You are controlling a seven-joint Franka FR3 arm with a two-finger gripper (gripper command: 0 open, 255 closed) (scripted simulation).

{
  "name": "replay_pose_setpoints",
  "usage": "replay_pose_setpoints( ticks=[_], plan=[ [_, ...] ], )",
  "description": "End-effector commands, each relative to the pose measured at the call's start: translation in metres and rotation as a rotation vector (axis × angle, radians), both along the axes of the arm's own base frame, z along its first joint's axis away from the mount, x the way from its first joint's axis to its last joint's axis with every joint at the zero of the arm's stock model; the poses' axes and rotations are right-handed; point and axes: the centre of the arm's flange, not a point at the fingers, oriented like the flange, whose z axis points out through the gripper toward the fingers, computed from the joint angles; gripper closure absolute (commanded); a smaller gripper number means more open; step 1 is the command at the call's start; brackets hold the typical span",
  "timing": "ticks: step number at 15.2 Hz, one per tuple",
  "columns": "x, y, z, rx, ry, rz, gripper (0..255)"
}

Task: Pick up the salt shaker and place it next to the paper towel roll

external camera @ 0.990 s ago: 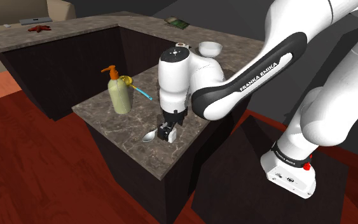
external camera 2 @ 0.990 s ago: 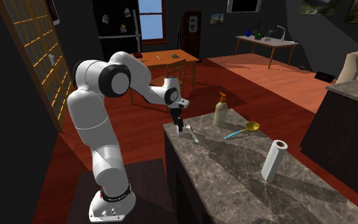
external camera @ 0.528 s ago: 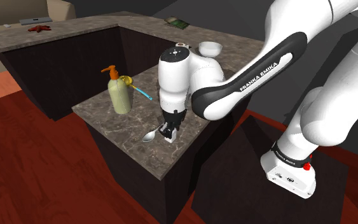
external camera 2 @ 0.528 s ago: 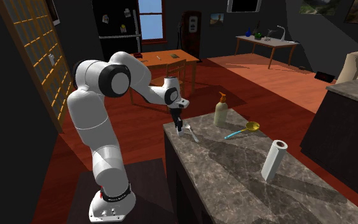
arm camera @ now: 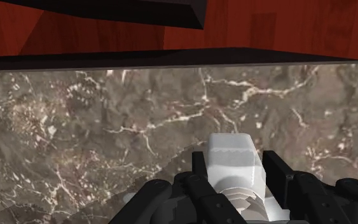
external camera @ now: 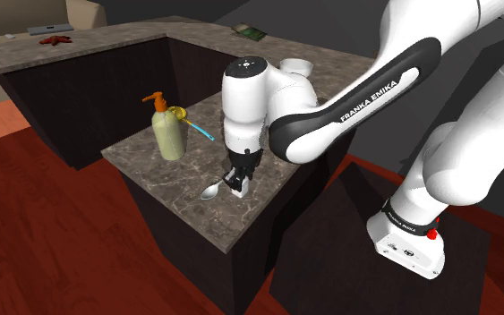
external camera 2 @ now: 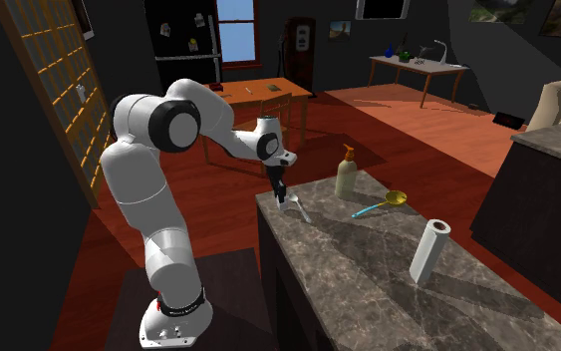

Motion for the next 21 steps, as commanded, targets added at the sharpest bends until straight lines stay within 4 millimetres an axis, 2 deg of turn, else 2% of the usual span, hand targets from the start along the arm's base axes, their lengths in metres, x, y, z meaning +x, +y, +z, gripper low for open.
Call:
replay_pose_setpoints(
  ticks=[1, 21],
  plan=[
    [0.000, -0.001, 0.010, 0.000, 0.000, 0.000, 255],
    [0.000, -0.001, 0.116, 0.000, 0.000, 0.000, 255]
  ],
)
